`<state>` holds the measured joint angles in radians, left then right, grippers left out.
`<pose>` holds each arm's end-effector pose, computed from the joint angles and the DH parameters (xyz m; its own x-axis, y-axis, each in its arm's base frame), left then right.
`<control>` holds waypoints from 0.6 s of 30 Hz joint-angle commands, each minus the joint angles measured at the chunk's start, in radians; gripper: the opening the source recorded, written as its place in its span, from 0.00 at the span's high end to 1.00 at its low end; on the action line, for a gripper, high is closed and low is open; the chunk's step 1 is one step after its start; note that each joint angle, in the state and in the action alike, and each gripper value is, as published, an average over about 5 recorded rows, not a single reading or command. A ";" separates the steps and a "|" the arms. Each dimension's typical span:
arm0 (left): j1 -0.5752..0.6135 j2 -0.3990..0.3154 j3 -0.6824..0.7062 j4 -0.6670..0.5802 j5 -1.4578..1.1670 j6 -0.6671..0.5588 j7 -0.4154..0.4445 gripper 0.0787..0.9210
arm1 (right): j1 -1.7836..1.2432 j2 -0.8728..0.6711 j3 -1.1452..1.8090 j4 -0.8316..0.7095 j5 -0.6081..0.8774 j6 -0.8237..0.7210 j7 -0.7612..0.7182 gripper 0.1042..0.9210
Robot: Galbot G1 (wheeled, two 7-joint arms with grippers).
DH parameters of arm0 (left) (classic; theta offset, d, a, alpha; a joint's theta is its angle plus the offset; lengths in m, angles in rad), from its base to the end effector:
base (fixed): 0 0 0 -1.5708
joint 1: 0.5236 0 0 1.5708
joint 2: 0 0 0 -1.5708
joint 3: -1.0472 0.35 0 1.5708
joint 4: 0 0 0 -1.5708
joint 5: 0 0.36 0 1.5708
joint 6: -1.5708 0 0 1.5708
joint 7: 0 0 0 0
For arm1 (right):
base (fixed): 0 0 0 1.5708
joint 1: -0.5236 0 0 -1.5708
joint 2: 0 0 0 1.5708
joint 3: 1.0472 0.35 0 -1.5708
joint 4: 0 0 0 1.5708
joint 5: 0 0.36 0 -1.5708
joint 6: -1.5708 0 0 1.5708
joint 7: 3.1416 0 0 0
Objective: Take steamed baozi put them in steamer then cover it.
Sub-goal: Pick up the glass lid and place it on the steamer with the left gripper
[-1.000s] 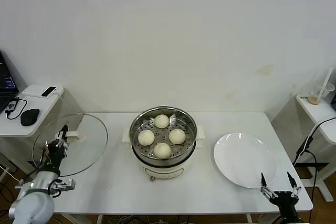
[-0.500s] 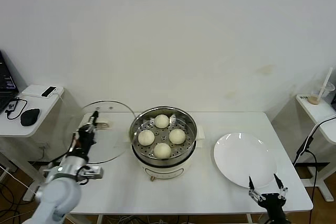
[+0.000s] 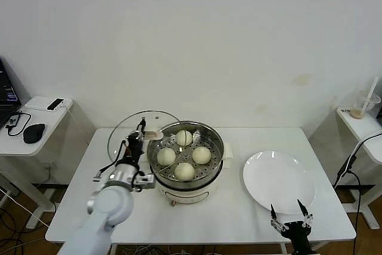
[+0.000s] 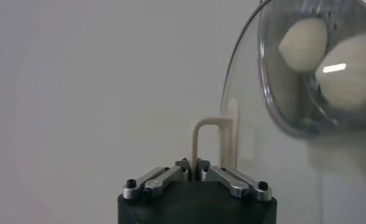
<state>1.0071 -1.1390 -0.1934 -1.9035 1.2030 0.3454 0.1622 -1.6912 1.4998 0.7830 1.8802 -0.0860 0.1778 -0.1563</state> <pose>0.3319 -0.0029 -0.2442 -0.9949 0.0863 -0.0522 -0.0511 0.0158 0.9986 0.1248 -0.1048 -0.3858 -0.9844 0.0286 0.1735 -0.0186 0.9643 -0.2643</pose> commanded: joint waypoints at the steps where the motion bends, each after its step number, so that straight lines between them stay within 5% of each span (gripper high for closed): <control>1: -0.124 -0.204 0.103 0.093 0.138 0.076 0.086 0.93 | 0.012 0.004 -0.022 -0.043 -0.050 -0.005 0.000 0.12; 18: -0.101 -0.355 0.175 0.137 0.286 0.098 0.141 0.93 | 0.014 0.012 -0.053 -0.071 -0.083 -0.008 0.000 0.12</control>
<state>0.9217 -1.4034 -0.0580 -1.7957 1.4050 0.4286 0.2762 -1.6762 1.5079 0.7406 1.8221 -0.1504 0.1685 -0.1568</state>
